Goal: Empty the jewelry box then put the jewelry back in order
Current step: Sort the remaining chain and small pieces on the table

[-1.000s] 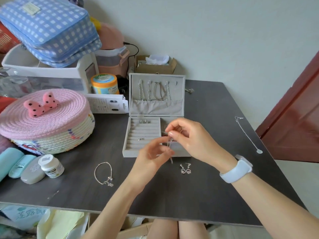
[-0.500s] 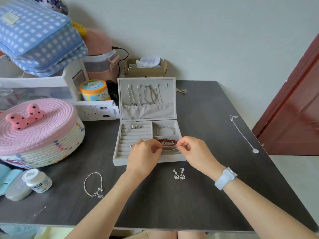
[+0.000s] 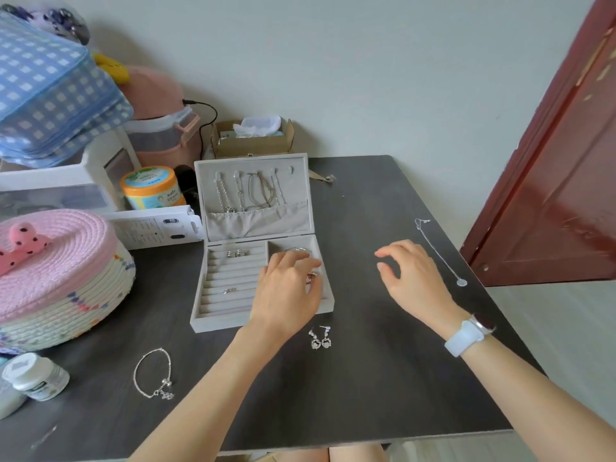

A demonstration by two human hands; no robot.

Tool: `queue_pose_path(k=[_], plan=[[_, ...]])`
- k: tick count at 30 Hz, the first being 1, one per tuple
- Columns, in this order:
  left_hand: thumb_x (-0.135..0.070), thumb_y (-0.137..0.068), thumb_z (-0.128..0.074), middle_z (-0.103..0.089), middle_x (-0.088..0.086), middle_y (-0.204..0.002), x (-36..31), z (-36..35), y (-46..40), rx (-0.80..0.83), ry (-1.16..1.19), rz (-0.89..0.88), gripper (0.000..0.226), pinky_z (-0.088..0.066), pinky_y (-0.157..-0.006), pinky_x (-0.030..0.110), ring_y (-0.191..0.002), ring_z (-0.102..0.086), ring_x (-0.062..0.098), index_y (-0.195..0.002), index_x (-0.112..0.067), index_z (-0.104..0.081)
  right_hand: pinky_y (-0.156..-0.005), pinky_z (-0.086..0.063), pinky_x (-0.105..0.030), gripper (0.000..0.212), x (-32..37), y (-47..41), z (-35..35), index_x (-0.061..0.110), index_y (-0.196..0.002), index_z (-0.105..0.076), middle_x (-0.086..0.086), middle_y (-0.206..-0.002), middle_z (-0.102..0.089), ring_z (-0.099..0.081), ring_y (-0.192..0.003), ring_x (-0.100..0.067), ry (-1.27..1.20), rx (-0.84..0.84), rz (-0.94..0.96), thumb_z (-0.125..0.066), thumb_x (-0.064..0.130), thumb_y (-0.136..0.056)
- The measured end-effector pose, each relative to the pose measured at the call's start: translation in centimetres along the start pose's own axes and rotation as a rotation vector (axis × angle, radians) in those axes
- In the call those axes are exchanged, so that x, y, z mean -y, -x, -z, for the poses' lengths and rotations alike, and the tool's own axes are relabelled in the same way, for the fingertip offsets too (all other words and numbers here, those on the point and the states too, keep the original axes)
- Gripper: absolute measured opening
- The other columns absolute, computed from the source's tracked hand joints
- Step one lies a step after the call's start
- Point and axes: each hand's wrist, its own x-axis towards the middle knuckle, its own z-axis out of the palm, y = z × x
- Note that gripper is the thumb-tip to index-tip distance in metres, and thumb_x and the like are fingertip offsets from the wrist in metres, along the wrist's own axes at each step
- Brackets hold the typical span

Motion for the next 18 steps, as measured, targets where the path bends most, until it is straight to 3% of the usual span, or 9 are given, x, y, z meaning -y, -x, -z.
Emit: queue_pose_path(k=[5, 9, 12, 14, 16, 18], plan=[[-0.028, -0.094, -0.044, -0.041, -0.001, -0.142, -5.6, -4.1, -0.4, 0.263, -0.005, -0.189, 0.037, -0.027, -0.109, 0.033, -0.135, -0.028, 0.019, -0.129, -0.02, -0.051, -0.094, -0.035, -0.044, 0.038, -6.0, 2.0, 2.2, 0.015, -0.122, -0.052, -0.009, -0.126, -0.051, -0.04, -0.12, -0.031, 0.227, -0.012, -0.323, -0.054, 0.03, -0.088], [-0.036, -0.096, -0.039, -0.02, 0.001, -0.153, -8.3, -7.6, -0.8, 0.533, -0.104, -0.181, 0.048, -0.009, -0.115, 0.041, -0.143, -0.007, 0.021, -0.141, -0.023, -0.032, -0.096, -0.034, -0.042, 0.041, -9.5, 2.0, 2.7, 0.012, -0.125, -0.05, -0.014, -0.127, -0.047, -0.037, -0.119, -0.035, 0.174, 0.026, -0.523, -0.054, 0.031, -0.088], [-0.039, -0.096, -0.037, -0.011, -0.001, -0.155, -8.4, -9.2, -0.6, 0.556, -0.088, -0.136, 0.051, 0.004, -0.115, 0.04, -0.143, 0.002, 0.021, -0.143, -0.026, -0.026, -0.088, -0.035, -0.039, 0.018, -10.6, 1.6, 2.4, 0.01, -0.101, -0.063, -0.014, -0.109, -0.057, -0.044, -0.107, -0.037, 0.135, -0.01, -0.483, -0.052, 0.018, -0.089], [-0.039, -0.096, -0.038, -0.01, -0.003, -0.156, -8.2, -9.6, -0.5, 0.537, -0.05, -0.131, 0.05, 0.007, -0.114, 0.038, -0.143, 0.003, 0.02, -0.143, -0.028, -0.025, -0.081, -0.037, -0.038, 0.015, -10.5, 1.3, 2.3, 0.009, -0.082, -0.061, -0.012, -0.097, -0.055, -0.046, -0.098, -0.036, 0.143, -0.012, -0.46, -0.047, 0.004, -0.086], [-0.038, -0.095, -0.04, -0.01, -0.004, -0.156, -7.9, -9.5, -0.5, 0.539, -0.004, -0.129, 0.05, 0.008, -0.114, 0.037, -0.143, 0.003, 0.018, -0.143, -0.029, -0.027, -0.077, -0.036, -0.035, 0.026, -10.1, 1.1, 2.4, 0.012, -0.061, -0.043, -0.013, -0.087, -0.048, -0.042, -0.089, -0.035, 0.161, 0.033, -0.427, -0.042, -0.008, -0.078], [-0.035, -0.094, -0.044, -0.013, -0.004, -0.155, -7.8, -9.4, -0.6, 0.543, 0.052, -0.11, 0.05, 0.007, -0.114, 0.036, -0.143, 0.002, 0.016, -0.141, -0.028, -0.03, -0.072, -0.03, -0.032, 0.039, -9.6, 1.0, 2.8, 0.017, -0.054, -0.02, -0.009, -0.074, -0.036, -0.035, -0.081, -0.034, 0.181, 0.104, -0.375, -0.039, -0.013, -0.07]])
